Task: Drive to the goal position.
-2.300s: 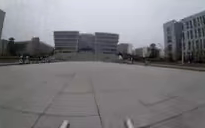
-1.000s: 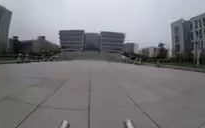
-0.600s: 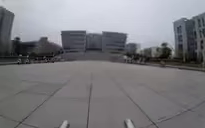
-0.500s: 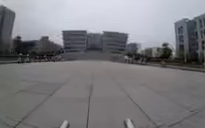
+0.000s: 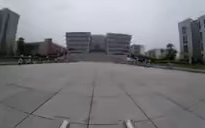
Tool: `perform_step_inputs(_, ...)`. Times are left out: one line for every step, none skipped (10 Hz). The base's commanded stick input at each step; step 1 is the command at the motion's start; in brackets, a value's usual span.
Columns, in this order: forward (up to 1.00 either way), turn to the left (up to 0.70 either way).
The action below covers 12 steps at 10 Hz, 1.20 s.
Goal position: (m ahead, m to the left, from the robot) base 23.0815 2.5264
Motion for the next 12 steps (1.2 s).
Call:
perform_step_inputs(1.00,-0.40)
perform_step_inputs(1.00,-0.13)
perform_step_inputs(1.00,0.00)
perform_step_inputs(1.00,-0.12)
perform_step_inputs(1.00,-0.29)
perform_step_inputs(1.00,-0.37)
perform_step_inputs(1.00,0.00)
perform_step_inputs(1.00,0.00)
perform_step_inputs(1.00,0.00)
perform_step_inputs(1.00,0.00)
perform_step_inputs(1.00,0.00)
perform_step_inputs(1.00,0.00)
